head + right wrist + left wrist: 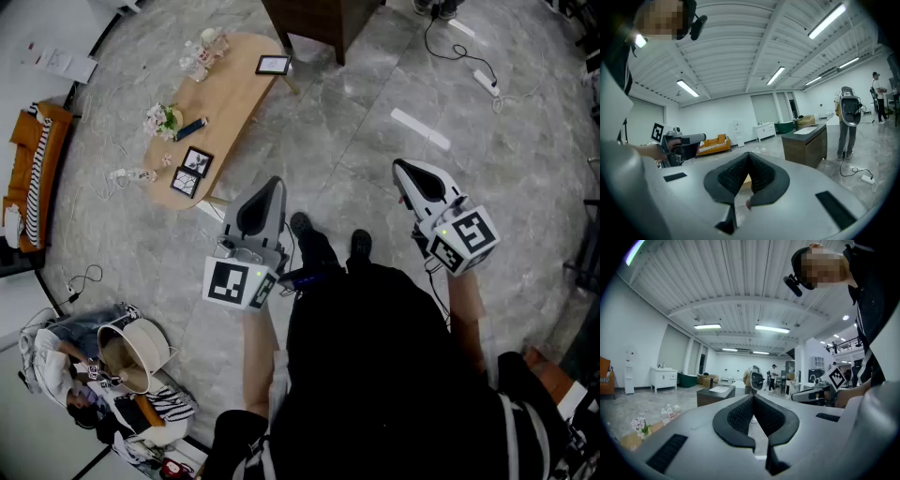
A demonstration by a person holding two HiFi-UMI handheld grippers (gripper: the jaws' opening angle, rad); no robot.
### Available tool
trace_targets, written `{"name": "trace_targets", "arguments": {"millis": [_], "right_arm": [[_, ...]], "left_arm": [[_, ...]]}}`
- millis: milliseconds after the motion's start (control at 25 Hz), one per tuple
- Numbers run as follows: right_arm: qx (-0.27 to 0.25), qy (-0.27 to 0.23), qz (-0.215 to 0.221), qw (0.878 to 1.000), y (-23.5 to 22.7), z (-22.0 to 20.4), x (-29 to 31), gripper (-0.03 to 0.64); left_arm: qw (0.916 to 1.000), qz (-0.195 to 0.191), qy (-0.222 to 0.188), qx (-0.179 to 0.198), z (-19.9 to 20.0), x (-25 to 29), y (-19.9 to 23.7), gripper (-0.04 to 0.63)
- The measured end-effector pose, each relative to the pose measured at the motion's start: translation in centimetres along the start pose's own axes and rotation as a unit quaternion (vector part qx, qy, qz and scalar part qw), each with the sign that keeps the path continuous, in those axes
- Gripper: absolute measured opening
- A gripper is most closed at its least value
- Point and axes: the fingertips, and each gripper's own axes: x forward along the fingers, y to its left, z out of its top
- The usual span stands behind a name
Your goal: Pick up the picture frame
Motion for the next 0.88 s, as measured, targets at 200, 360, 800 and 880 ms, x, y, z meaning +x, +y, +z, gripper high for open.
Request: {"name": "trace_targets", "arguments": {"millis": [200, 360, 800, 880], "right_arm": [[-0.014, 0.008, -0.009, 1.0, -0.1, -1.0, -1.8, 0.012], [-0.016, 0.006, -0.012, 1.0, 0.1, -1.2, -2.8, 0.012], [0.049, 0.009, 0.0, 0.999, 0.0, -2.3, -3.3, 0.012], [0.056, 0.015, 0.001, 0.998, -0.1, -2.9, -2.8, 0.012]], "left_arm": [[0.9999, -0.006, 0.009, -0.001, -0.2, -0.7, -1.7, 0.012], [0.9999, -0.008, 0.009, -0.003, -0.2, -1.0, -2.5, 0.012], [0.9996, 0.01, 0.025, 0.001, -0.3, -1.9, -3.5, 0.012], [0.9994, 0.019, 0.027, -0.002, -0.6, -2.5, -3.0, 0.012]]}}
